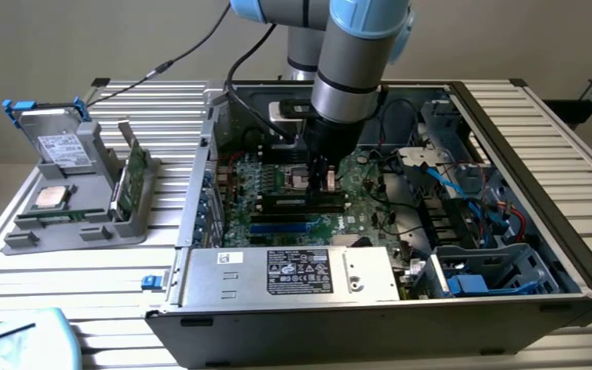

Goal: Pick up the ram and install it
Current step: 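Insert the ram into the slot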

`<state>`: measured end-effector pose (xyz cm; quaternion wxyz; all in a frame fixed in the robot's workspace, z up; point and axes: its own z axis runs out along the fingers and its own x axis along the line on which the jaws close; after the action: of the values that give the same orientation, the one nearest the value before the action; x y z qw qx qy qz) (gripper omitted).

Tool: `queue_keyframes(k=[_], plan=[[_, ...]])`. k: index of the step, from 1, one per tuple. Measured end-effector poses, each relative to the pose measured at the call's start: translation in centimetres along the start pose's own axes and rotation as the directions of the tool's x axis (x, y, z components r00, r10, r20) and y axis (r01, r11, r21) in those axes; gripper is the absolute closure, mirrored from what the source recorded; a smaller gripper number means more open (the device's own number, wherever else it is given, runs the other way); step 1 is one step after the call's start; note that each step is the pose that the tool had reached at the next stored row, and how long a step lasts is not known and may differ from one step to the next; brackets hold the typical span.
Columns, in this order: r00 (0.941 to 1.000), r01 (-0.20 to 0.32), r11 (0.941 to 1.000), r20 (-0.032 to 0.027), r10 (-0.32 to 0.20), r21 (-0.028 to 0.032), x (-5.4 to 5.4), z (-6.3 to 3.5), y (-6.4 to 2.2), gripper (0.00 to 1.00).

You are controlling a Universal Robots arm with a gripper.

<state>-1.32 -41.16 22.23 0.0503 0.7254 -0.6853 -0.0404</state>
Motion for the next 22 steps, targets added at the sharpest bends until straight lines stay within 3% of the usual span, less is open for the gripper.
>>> queue_keyframes(k=[22], plan=[[1.0, 0.0, 1.0, -0.0002, 0.0, -0.0001, -0.2, 0.5, -0.08, 0.85]])
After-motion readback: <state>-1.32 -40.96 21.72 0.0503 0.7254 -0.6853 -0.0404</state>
